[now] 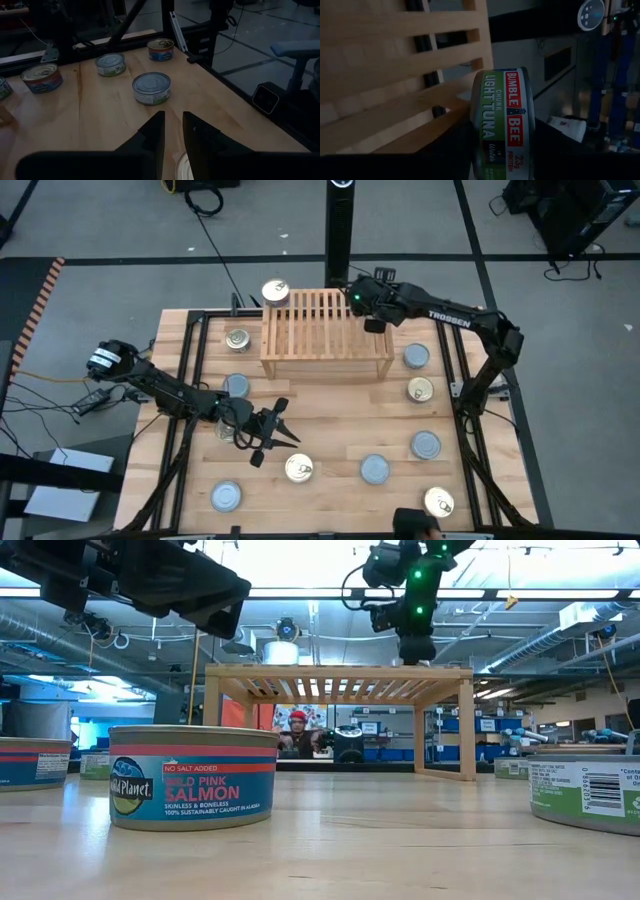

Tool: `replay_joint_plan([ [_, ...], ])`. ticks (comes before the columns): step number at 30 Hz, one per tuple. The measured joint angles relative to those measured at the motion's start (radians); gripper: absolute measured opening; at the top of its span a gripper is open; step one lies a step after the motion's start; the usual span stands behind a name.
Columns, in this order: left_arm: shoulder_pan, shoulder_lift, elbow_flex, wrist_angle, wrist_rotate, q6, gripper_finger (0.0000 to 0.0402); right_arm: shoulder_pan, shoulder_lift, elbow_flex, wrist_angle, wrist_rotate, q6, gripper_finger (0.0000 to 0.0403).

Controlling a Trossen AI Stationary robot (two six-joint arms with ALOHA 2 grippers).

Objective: Stack canned seafood by type on shelf
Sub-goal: Put the green tuna can on the shelf

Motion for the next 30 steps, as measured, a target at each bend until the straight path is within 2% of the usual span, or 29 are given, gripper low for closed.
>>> replay_joint_plan([
  [11,0.000,0.000,0.000,-0.004,0.000,-0.027,0.0074,-0.011,-0.001,-0.046,0.069,-0.014,0.013,0.0159],
  [23,0.000,0.000,0.000,-0.004,0.000,-0.028,0.0074,-0.008,-0.001,-0.049,0.056,-0.054,0.044,0.0242],
  [30,0.000,0.000,0.001,-0.022,0.000,-0.028,0.0074,-0.002,-0.001,-0.049,0.024,-0.050,0.058,0.0268],
])
